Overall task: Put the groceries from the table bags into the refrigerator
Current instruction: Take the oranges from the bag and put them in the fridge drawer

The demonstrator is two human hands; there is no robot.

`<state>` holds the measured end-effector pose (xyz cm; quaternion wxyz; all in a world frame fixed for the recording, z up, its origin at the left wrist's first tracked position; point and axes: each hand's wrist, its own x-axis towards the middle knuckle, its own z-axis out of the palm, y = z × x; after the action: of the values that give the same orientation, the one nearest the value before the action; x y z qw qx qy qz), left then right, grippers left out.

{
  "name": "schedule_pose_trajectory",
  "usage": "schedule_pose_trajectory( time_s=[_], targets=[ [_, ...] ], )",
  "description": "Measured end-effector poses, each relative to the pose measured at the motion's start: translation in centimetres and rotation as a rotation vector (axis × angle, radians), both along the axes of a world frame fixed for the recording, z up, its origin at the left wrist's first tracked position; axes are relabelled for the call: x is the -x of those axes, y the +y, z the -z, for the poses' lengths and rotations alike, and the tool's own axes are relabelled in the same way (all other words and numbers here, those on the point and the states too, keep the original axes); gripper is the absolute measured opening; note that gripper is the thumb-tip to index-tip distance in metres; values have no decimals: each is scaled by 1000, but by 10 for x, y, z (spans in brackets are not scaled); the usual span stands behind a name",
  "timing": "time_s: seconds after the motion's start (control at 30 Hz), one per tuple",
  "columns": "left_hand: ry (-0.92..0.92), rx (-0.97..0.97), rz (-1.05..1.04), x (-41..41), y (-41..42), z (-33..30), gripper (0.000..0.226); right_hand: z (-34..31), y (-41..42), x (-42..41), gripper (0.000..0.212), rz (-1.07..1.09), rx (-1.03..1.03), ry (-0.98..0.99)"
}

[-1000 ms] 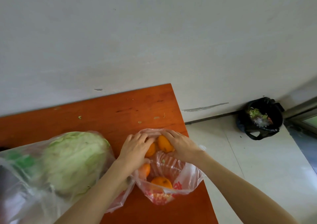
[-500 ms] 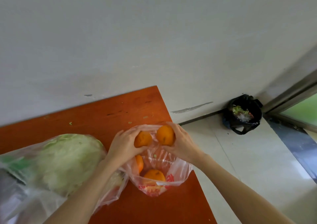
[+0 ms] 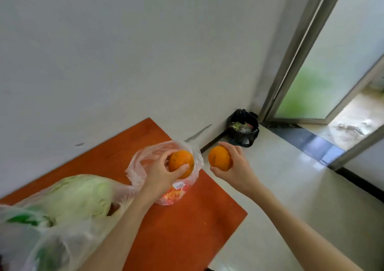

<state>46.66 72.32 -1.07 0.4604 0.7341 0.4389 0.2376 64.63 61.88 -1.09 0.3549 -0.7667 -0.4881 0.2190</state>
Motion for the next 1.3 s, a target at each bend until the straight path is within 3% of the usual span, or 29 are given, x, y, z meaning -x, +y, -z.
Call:
schedule_pose_trajectory(
  time_s=[0.43,0.93,1.3],
  targets=[
    [-20,62,582,-111,-197,-51,61,-40,-287,-39,70,596,-89,-29],
    [-166,-55,1121,-272,-600,-79,57,-107,-720,-83,65,1146,-166,-108],
    [-301,-104,1239,-399,-761,-126,54,-141,-872,-182,72,1301,-246,-268]
  ],
)
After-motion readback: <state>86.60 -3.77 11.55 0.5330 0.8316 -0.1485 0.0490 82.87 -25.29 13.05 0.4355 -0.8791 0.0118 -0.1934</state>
